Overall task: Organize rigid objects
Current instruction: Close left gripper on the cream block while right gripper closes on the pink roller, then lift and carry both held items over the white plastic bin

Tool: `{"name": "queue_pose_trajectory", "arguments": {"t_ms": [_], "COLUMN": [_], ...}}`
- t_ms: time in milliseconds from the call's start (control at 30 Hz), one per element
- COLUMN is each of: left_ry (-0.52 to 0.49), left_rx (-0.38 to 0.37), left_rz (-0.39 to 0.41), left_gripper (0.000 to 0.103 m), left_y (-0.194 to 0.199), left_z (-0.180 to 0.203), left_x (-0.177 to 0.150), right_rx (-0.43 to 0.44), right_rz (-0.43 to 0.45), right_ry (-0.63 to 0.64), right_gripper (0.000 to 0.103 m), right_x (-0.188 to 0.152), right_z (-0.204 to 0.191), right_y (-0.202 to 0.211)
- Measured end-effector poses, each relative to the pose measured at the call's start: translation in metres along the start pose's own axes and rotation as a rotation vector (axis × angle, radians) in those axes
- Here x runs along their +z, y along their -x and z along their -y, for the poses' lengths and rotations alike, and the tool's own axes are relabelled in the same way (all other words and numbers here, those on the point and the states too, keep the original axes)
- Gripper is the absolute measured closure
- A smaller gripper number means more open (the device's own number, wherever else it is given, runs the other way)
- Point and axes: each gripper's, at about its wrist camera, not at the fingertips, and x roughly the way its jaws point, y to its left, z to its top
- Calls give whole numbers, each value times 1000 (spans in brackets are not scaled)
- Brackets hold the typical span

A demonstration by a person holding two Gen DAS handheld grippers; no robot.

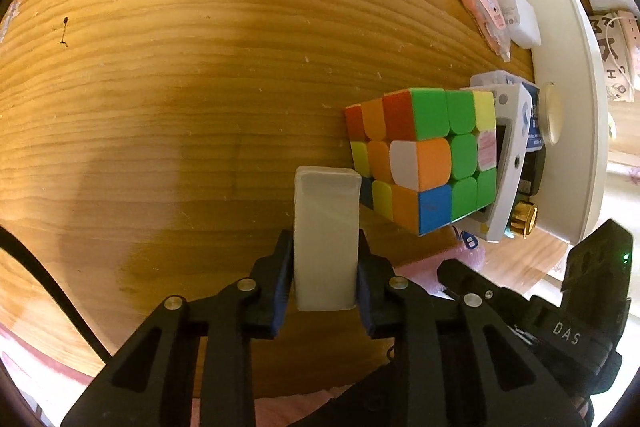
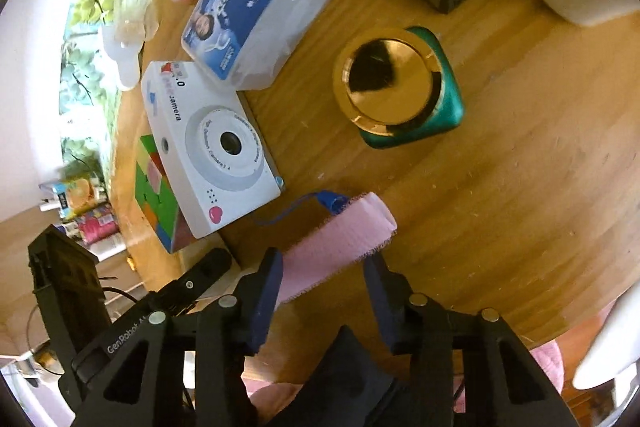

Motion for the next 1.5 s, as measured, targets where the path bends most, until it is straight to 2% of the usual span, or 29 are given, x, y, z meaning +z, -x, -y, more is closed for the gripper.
{"name": "queue_pose_trajectory", "arguments": {"t_ms": [367, 567, 900, 1167, 1333, 1500], "left_ry": [7, -1, -43, -134, -195, -201], "left_rx": [-21, -43, -172, -284, -321, -341], "left_rz": [76, 138, 342, 533, 622, 701], "left_gripper": [76, 76, 76, 76, 76, 76], "left_y": [21, 34, 82, 111, 120, 131], "left_z": [-9, -1, -1, 20, 36, 54], "left_x": [-6, -25, -45, -61, -68, -74], "right_rx": [52, 63, 86, 163, 162, 143], "right_rz": [10, 38, 139, 251, 356, 470], "right_ry": [-8, 3, 147, 368, 523, 700], "right_gripper": [81, 83, 83, 83, 83, 83], "right_x": [-13, -26, -42, -60, -71, -81], "right_z": [16, 15, -2, -29, -44, -57], "right_y": [10, 16, 48, 77, 103, 133]}}
